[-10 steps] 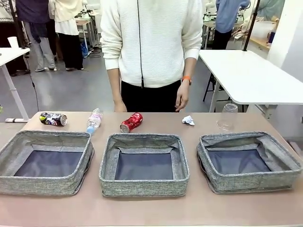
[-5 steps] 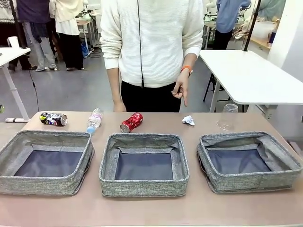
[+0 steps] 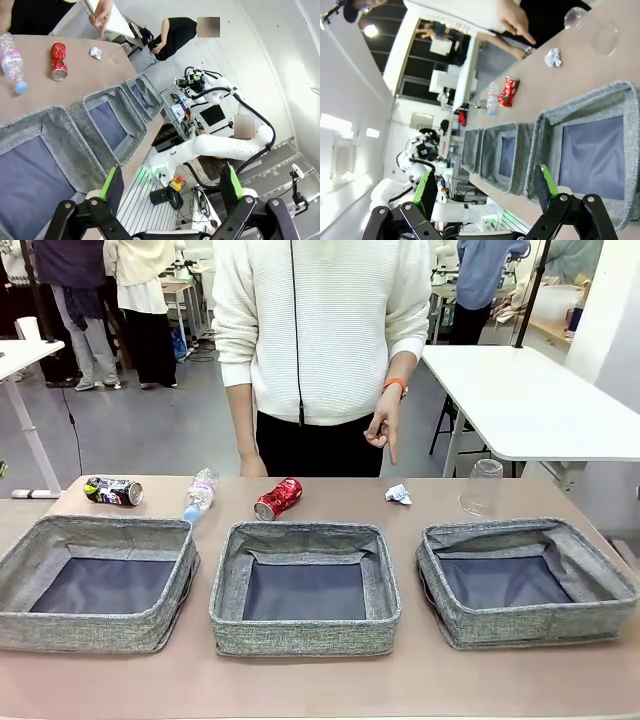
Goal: Sort the waste into the appropriate baskets.
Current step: Pick up the waste item pointed out by the person.
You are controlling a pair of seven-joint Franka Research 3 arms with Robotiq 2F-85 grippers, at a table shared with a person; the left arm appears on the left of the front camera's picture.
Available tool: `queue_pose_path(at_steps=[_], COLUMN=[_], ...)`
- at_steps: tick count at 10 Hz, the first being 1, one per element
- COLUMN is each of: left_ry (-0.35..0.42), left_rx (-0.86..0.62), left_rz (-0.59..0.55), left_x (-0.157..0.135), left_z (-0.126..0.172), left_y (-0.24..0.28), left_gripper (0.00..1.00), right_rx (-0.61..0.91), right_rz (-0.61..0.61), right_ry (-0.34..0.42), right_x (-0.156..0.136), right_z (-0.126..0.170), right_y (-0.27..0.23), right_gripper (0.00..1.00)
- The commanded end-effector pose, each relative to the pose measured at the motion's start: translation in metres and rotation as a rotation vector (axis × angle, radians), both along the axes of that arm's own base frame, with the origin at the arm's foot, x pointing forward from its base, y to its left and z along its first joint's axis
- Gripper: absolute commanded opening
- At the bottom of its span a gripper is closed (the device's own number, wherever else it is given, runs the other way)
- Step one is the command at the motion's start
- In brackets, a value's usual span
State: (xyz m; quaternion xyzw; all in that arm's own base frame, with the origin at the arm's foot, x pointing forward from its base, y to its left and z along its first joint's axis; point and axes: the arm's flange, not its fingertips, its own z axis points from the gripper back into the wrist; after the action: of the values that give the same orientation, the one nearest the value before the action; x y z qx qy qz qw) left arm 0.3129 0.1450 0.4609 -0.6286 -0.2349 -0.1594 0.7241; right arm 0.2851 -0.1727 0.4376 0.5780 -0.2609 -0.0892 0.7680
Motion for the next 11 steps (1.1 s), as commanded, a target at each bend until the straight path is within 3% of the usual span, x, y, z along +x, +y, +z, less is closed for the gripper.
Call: queue_pose_path(at_steps=[1, 3, 4, 6, 7, 8, 9, 10, 11], left_ry=[-0.027, -0.027, -0.027, -0.027, -0.027, -0.027, -0.027, -0.027, -0.027], left_rx=[-0.017, -0.017, -0.017, -0.017, -0.017, -0.017, -0.017, -0.017, -0.017], left_rz=[-0.003, -0.003, -0.003, -0.003, -0.003, -0.003, -0.003, -0.003, -0.003], left_x=[0.001, 0.001, 0.001, 0.001, 0.001, 0.001, 0.001, 0.001, 0.001], left_z=[0.001, 0.001, 0.001, 0.001, 0.001, 0.001, 0.001, 0.001, 0.001], left_y=[0.000, 0.000, 0.000, 0.000, 0.000, 0.000, 0.000, 0.000, 0.000], left_gripper=[1.00, 1.00, 1.00, 1.00, 1.00, 1.00, 1.00, 1.00, 1.00], right_rx=[-0.205, -0.649, -0.833, -1.221, -1.329, -0.842, -1.003, -1.128, -1.129], right_rz=[-0.008, 0.111, 0.155, 0.163, 0.074, 0.198, 0.199, 0.226, 0.272], right_ry=[-0.002, -0.104, -0.157, -0.171, -0.161, -0.231, -0.274, -0.174, -0.144], right_x=[0.012, 0.065, 0.082, 0.104, 0.109, 0.060, 0.068, 0.053, 0.056], right_z=[0.020, 0.074, 0.083, 0.057, 0.054, 0.085, 0.070, 0.071, 0.065], right_y=[0.038, 0.173, 0.238, 0.331, 0.326, 0.318, 0.358, 0.342, 0.336], right_gripper=[1.00, 1.00, 1.00, 1.00, 1.00, 1.00, 1.00, 1.00, 1.00])
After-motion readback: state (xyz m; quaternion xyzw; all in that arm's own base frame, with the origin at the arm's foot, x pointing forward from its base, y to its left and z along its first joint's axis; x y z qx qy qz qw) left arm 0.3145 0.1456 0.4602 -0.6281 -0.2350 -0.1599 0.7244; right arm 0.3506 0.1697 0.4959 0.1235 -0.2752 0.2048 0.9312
